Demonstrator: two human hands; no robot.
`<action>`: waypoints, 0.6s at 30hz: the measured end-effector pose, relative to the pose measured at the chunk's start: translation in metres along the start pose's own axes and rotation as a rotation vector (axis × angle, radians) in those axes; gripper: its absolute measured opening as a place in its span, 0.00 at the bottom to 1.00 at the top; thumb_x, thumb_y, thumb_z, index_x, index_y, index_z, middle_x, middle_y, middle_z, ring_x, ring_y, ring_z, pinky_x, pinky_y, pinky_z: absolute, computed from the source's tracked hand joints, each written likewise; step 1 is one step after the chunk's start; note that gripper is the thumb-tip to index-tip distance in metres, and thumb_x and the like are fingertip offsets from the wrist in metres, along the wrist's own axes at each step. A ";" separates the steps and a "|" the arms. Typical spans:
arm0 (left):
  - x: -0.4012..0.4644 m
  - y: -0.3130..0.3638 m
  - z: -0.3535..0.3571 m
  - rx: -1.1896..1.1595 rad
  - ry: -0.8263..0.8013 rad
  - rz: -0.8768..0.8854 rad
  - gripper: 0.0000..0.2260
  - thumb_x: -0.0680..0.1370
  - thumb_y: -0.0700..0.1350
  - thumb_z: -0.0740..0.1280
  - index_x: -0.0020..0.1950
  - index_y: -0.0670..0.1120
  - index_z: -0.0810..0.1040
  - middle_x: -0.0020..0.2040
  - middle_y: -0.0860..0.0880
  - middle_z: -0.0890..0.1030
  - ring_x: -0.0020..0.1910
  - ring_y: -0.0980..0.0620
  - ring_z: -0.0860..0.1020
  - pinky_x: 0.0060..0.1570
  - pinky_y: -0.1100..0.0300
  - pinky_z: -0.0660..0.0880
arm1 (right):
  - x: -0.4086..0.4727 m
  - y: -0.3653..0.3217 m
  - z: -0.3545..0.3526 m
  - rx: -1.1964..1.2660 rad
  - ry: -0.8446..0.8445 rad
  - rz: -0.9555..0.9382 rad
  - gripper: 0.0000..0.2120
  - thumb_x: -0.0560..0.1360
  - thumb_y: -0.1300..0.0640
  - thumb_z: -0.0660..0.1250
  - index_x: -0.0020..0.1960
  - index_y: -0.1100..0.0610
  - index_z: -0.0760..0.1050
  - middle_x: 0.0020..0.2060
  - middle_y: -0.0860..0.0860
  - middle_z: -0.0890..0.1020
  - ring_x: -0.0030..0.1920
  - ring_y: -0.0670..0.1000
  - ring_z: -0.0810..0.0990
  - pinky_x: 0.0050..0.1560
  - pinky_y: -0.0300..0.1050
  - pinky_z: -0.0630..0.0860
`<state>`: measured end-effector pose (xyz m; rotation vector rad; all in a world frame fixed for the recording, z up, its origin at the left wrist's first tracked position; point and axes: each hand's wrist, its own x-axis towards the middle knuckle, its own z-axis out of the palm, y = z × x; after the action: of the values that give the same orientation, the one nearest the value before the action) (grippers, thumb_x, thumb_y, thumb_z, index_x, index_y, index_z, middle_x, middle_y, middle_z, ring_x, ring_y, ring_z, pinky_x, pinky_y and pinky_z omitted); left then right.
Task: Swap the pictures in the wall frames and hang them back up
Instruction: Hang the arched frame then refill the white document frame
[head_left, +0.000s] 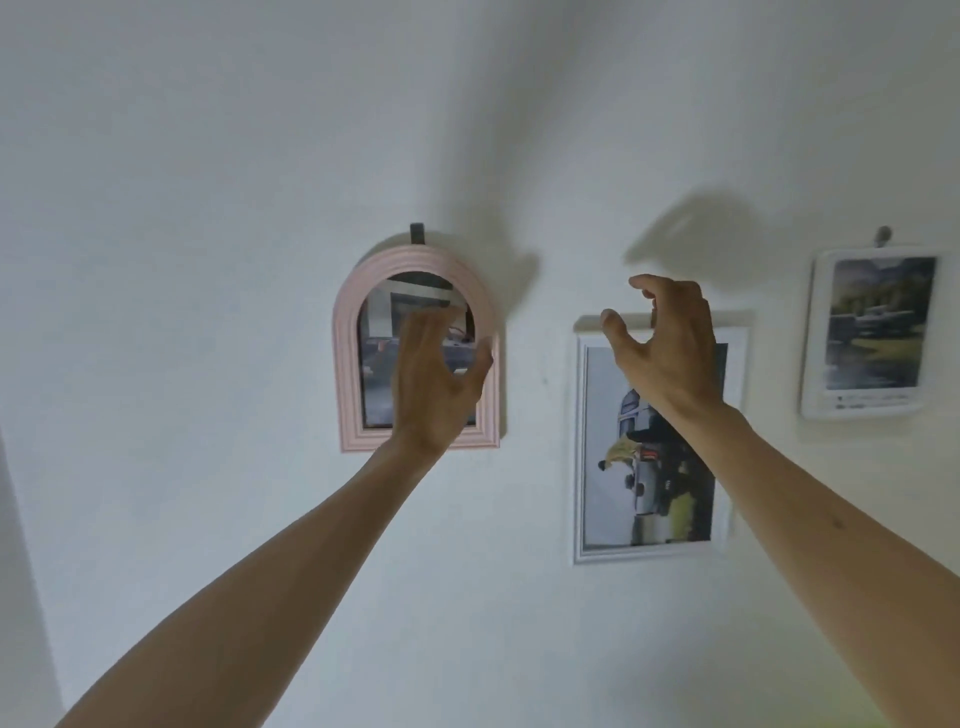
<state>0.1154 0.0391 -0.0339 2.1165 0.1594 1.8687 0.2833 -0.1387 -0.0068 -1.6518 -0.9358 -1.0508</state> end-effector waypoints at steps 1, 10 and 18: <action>-0.009 0.008 0.012 -0.026 -0.020 0.004 0.17 0.75 0.51 0.72 0.61 0.45 0.77 0.56 0.48 0.76 0.50 0.51 0.77 0.47 0.57 0.78 | -0.002 0.011 -0.009 -0.034 -0.003 0.020 0.23 0.75 0.46 0.69 0.68 0.53 0.71 0.63 0.54 0.75 0.63 0.55 0.73 0.59 0.52 0.75; -0.061 0.048 0.096 -0.083 -0.170 -0.330 0.22 0.75 0.51 0.73 0.66 0.48 0.73 0.55 0.52 0.77 0.49 0.55 0.76 0.48 0.59 0.79 | -0.027 0.116 -0.063 -0.019 -0.239 0.345 0.33 0.75 0.42 0.69 0.73 0.46 0.58 0.67 0.54 0.70 0.64 0.57 0.74 0.61 0.57 0.76; -0.083 0.058 0.120 -0.134 -0.281 -0.647 0.18 0.75 0.46 0.72 0.63 0.47 0.74 0.53 0.52 0.82 0.47 0.57 0.80 0.39 0.73 0.72 | -0.054 0.163 -0.060 0.226 -0.427 0.385 0.34 0.77 0.51 0.71 0.77 0.48 0.58 0.54 0.52 0.78 0.51 0.51 0.78 0.53 0.41 0.71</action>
<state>0.2149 -0.0589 -0.1068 1.8992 0.5590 1.1674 0.4007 -0.2469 -0.0947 -1.8011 -0.9143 -0.3246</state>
